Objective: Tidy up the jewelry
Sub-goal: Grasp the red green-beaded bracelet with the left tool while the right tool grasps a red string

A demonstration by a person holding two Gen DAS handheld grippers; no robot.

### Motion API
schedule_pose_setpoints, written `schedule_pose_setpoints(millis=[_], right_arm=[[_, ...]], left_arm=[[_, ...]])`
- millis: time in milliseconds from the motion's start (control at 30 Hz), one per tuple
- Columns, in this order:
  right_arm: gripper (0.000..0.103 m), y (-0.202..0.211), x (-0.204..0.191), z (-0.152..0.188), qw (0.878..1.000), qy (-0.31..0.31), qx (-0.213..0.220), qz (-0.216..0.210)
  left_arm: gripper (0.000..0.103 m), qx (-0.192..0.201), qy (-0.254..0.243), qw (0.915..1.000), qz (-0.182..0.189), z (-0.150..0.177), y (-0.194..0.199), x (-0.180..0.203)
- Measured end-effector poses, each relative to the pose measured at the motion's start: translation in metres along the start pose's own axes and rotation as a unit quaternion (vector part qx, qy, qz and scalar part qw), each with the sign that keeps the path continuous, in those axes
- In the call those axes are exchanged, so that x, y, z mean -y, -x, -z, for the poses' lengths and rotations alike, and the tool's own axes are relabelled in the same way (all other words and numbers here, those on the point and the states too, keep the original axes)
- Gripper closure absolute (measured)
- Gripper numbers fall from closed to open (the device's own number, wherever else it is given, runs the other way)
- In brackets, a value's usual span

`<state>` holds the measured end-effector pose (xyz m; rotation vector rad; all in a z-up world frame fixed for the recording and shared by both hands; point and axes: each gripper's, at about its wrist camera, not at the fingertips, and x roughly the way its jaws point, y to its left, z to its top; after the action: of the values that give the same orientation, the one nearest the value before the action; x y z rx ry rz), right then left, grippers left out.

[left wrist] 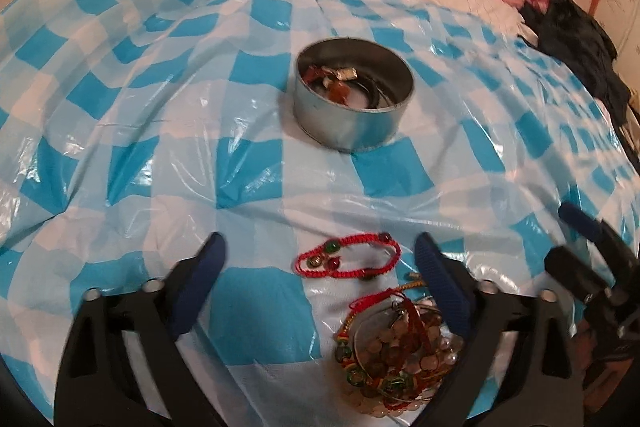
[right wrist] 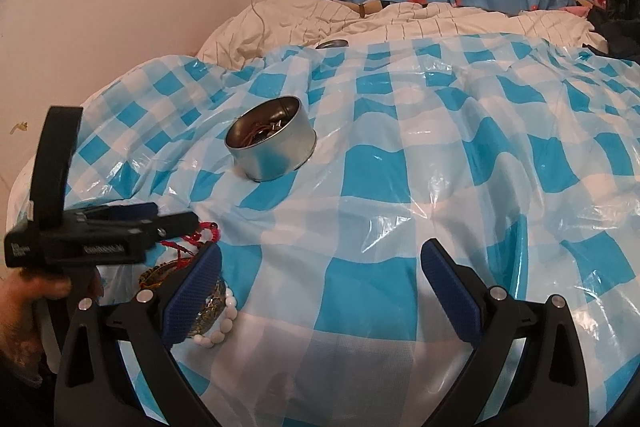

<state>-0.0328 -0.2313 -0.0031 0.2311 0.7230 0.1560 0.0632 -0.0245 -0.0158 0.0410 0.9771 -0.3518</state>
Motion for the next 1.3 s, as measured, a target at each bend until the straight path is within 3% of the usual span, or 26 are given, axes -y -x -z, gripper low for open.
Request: schedule_pose_setpoints(millis=[33, 67, 100, 200, 233, 400, 733, 767, 800, 900, 967, 1033, 1067, 1100, 1200, 1300], right_arm=[[0.007, 0.000, -0.001, 0.000, 1.000, 0.000, -0.001, -0.001], [0.007, 0.000, -0.002, 0.000, 1.000, 0.000, -0.001, -0.003], [0.007, 0.000, -0.003, 0.000, 1.000, 0.000, -0.002, -0.005], [0.007, 0.001, -0.007, -0.001, 1.000, 0.005, -0.006, -0.024], [0.007, 0.002, -0.011, -0.001, 0.999, 0.009, -0.006, -0.031], [0.007, 0.004, -0.040, -0.002, 0.995, 0.069, 0.000, -0.075], [0.008, -0.012, -0.079, -0.003, 0.982, 0.139, -0.016, -0.125], [0.013, -0.014, -0.087, -0.005, 0.979, 0.154, -0.020, -0.130], [0.027, -0.017, -0.091, -0.006, 0.977, 0.164, -0.026, -0.135], [0.055, -0.036, -0.105, -0.007, 0.969, 0.194, -0.066, -0.140], [0.055, -0.048, -0.113, -0.003, 0.963, 0.216, -0.086, -0.133], [0.063, -0.059, -0.117, 0.000, 0.958, 0.234, -0.103, -0.129], [0.077, -0.063, -0.119, 0.002, 0.956, 0.241, -0.109, -0.125], [0.098, -0.068, -0.121, 0.003, 0.954, 0.252, -0.117, -0.117], [0.099, -0.060, -0.118, 0.003, 0.956, 0.246, -0.103, -0.126], [0.099, -0.041, -0.104, -0.008, 0.965, 0.200, -0.076, -0.152]], left_arm=[[0.042, -0.005, 0.003, 1.0000, 0.004, -0.001, -0.003, 0.000], [0.075, -0.019, 0.009, 0.9997, 0.015, 0.001, -0.007, -0.003], [0.089, -0.032, 0.012, 0.9992, 0.022, 0.000, -0.012, -0.003], [0.103, -0.032, 0.023, 0.9977, 0.055, 0.001, -0.011, -0.007], [0.103, -0.027, 0.036, 0.9962, 0.074, 0.001, -0.006, -0.011], [0.103, 0.002, 0.060, 0.9935, 0.097, -0.002, 0.016, -0.023], [0.103, 0.029, 0.061, 0.9942, 0.084, -0.013, 0.028, -0.027], [0.103, 0.033, 0.062, 0.9940, 0.084, -0.014, 0.031, -0.028], [0.103, 0.036, 0.062, 0.9940, 0.083, -0.015, 0.032, -0.028], [0.103, 0.038, 0.060, 0.9941, 0.082, -0.016, 0.035, -0.028], [0.103, 0.038, 0.058, 0.9941, 0.083, -0.017, 0.035, -0.027], [0.103, 0.039, 0.057, 0.9943, 0.081, -0.017, 0.036, -0.027], [0.103, 0.039, 0.057, 0.9943, 0.081, -0.018, 0.036, -0.027], [0.103, 0.039, 0.057, 0.9942, 0.082, -0.018, 0.036, -0.027], [0.103, 0.040, 0.057, 0.9941, 0.082, -0.017, 0.037, -0.027], [0.103, 0.044, 0.059, 0.9937, 0.085, -0.019, 0.039, -0.027]])
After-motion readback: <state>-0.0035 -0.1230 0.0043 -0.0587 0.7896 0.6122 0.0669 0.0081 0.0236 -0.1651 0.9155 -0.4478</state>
